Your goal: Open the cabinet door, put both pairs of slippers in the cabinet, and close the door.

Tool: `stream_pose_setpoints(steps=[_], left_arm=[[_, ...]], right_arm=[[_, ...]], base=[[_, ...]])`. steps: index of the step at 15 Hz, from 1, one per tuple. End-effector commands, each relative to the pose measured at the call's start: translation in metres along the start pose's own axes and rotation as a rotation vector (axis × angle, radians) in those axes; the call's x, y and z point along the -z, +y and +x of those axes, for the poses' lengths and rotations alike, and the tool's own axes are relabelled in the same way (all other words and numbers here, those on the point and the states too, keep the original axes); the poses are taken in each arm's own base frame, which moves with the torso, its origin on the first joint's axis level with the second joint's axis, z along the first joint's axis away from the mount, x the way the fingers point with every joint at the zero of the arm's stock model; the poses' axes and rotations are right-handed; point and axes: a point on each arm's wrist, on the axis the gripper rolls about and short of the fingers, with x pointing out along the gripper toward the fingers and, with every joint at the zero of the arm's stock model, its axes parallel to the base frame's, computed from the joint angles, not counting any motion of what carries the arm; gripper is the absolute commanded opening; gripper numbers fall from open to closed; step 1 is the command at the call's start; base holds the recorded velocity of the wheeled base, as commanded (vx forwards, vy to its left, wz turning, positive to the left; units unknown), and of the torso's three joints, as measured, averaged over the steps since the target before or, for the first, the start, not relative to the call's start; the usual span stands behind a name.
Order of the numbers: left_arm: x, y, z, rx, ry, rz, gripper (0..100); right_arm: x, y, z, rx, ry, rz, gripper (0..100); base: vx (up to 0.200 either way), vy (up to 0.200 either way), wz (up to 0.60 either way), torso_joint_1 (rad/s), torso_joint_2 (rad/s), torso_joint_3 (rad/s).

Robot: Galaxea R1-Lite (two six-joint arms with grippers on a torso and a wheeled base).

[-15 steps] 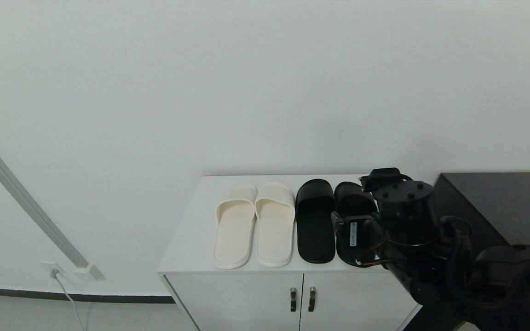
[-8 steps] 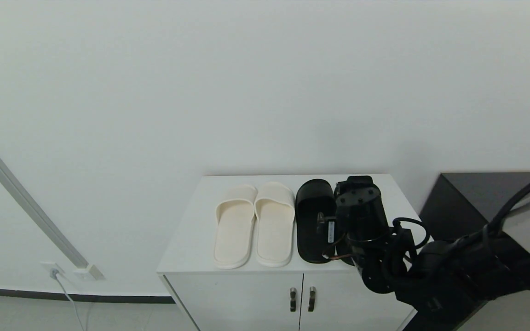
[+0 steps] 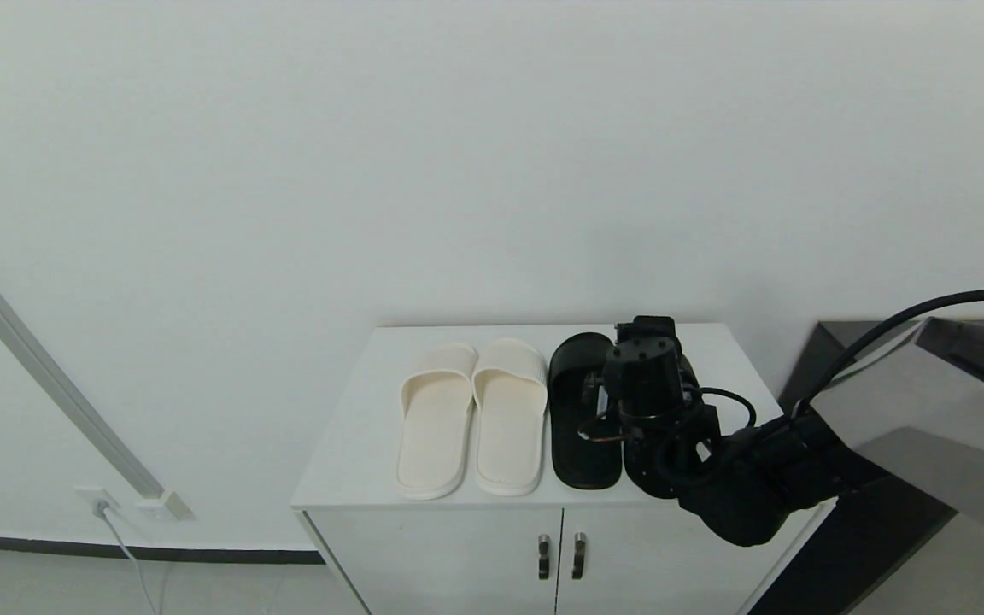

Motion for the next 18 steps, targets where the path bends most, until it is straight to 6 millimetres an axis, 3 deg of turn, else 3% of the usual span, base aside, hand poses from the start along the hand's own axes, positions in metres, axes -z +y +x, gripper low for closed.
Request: stream_pose_setpoints(steps=[1,5,6,13,15,18], left_arm=[[0.0,0.0,0.0,0.0,0.002,0.0,0],[0.0,0.0,0.0,0.0,0.002,0.0,0],[0.0,0.0,0.0,0.0,0.0,0.0,0],[0.0,0.0,0.0,0.0,0.0,0.0,0],[0.0,0.0,0.0,0.0,0.0,0.0,0],[0.0,0.0,0.0,0.0,0.0,0.0,0]], right_arm=[[0.001,-0.002,0.008,0.015,-0.002,0.003,100],[0.005,-0.001,0.012,0.016,-0.002,-0.005,100],[0.006,0.001,0.013,0.015,-0.007,-0.004,0],[0.006,-0.002,0.015,0.021,-0.013,-0.008,0],[-0.006,-0.006,0.007,0.015,-0.028,-0.009,0],[-0.037,-0.021,-0.026,-0.045,-0.059,-0.026,0]], base=[[0.0,0.0,0.0,0.0,0.0,0.0],[0.0,0.0,0.0,0.0,0.0,0.0],[0.0,0.0,0.0,0.0,0.0,0.0],[0.0,0.0,0.0,0.0,0.0,0.0],[0.0,0.0,0.0,0.0,0.0,0.0],[0.0,0.0,0.0,0.0,0.0,0.0]])
